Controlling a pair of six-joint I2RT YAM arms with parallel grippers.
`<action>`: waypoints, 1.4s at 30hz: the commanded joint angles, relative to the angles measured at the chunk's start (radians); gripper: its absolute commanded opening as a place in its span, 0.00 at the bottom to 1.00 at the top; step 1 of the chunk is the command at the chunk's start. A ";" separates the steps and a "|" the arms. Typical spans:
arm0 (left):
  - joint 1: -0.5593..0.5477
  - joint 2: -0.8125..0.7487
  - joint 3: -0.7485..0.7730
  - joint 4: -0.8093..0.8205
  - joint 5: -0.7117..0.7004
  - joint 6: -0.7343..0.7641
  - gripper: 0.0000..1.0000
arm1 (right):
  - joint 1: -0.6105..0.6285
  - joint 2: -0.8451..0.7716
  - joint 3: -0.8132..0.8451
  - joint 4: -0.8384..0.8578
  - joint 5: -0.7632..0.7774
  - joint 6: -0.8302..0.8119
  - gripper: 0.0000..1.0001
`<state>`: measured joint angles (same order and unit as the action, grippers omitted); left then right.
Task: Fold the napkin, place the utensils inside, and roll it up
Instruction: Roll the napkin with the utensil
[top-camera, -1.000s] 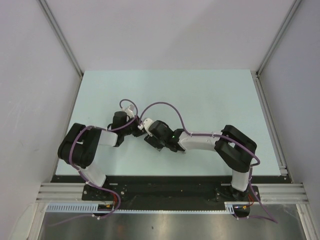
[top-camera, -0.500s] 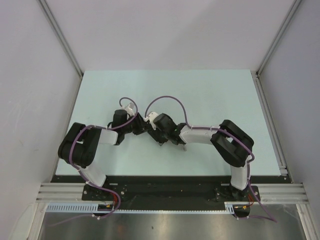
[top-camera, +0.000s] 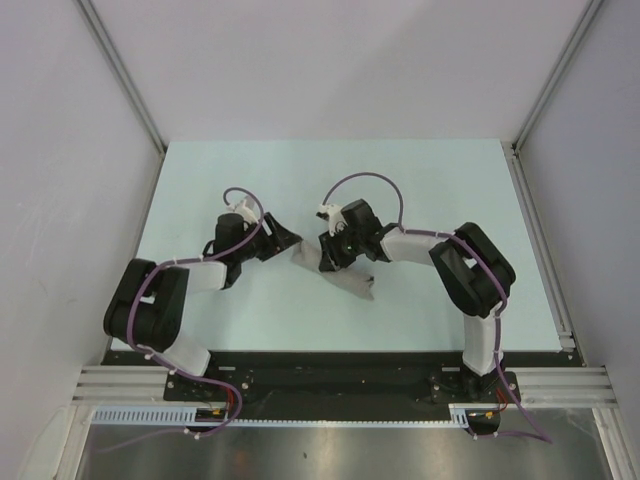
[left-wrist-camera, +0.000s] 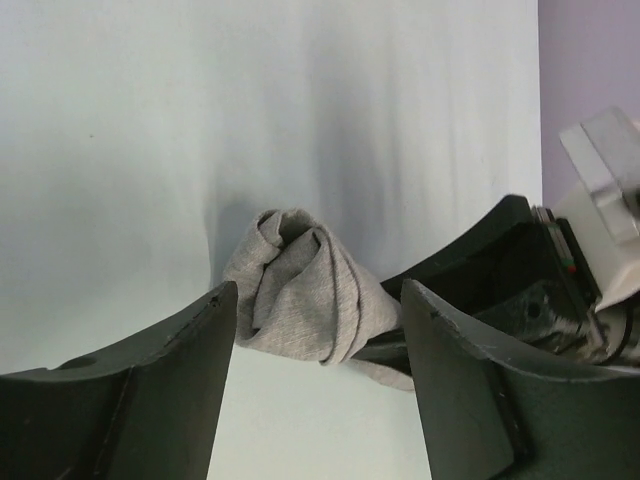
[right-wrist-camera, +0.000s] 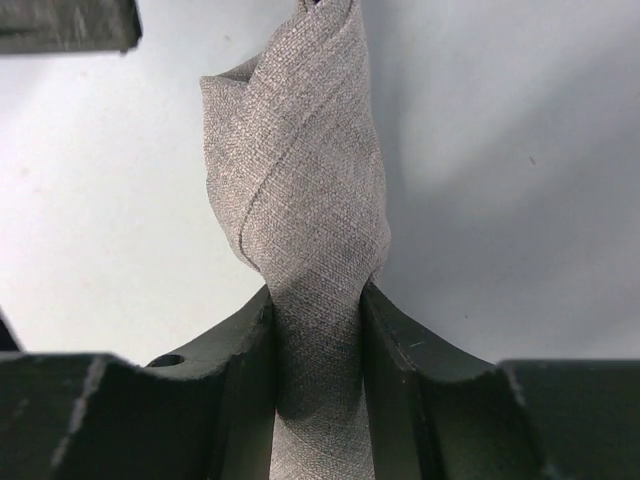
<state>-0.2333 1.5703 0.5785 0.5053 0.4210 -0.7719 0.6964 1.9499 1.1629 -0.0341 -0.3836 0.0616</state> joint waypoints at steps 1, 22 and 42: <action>0.003 -0.015 -0.040 0.036 0.014 0.034 0.71 | -0.031 0.099 -0.029 -0.063 -0.274 0.092 0.38; -0.024 0.189 -0.088 0.368 0.157 -0.113 0.54 | -0.026 0.058 -0.008 -0.115 -0.163 0.083 0.66; -0.023 0.136 -0.032 0.271 0.124 -0.089 0.62 | 0.175 0.060 0.069 -0.280 0.583 0.003 0.65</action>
<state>-0.2478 1.7546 0.5056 0.7868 0.5377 -0.8669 0.8787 1.9541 1.2392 -0.1680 0.0204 0.0490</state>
